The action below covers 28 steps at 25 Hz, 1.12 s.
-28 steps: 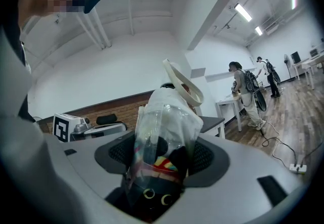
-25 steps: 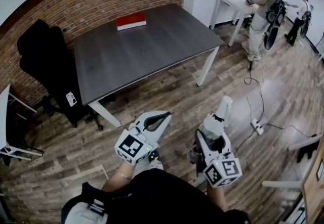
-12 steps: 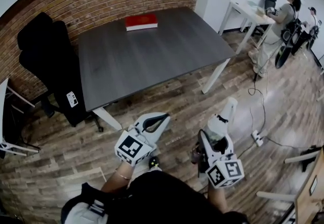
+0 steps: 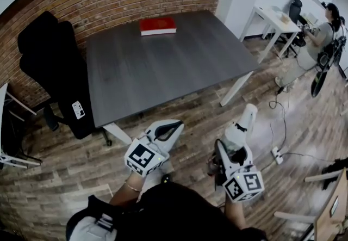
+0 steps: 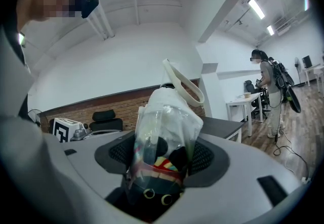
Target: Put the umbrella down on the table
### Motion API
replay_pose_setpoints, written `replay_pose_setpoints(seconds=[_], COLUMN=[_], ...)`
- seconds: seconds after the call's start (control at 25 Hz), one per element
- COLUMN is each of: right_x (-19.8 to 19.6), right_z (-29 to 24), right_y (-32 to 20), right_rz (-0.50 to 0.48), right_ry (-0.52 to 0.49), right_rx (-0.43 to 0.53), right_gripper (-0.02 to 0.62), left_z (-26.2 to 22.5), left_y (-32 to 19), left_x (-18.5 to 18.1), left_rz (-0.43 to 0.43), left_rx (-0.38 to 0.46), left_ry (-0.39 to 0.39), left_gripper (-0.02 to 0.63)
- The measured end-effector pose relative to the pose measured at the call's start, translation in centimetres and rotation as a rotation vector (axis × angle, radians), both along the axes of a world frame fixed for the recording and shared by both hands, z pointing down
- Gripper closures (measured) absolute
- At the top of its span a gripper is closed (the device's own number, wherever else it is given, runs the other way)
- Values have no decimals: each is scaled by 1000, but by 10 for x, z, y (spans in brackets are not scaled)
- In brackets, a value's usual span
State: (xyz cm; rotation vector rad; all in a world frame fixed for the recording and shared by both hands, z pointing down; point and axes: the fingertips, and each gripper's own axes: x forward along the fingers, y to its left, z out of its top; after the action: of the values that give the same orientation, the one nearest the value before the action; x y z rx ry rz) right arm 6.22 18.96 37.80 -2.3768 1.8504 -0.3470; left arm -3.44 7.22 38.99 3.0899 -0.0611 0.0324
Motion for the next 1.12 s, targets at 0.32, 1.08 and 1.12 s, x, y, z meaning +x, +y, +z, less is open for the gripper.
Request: replay_pose_setpoints(seconds=[0.32, 1.08, 1.12], right_x=[12, 76, 82], right_z=[6, 21, 22], right_y=[-27, -171, -179], right_rz=[10, -214, -224], right_ry=[-26, -51, -56], right_rx=[-1, 16, 13], right_gripper=[313, 313, 313], left_z=[2, 9, 10], left_y=[-33, -145, -151], left_x=[12, 36, 41], left_rz=[0, -248, -260], left_rx=[-1, 20, 19], left_ry=[3, -22, -21], left_gripper=[604, 604, 604])
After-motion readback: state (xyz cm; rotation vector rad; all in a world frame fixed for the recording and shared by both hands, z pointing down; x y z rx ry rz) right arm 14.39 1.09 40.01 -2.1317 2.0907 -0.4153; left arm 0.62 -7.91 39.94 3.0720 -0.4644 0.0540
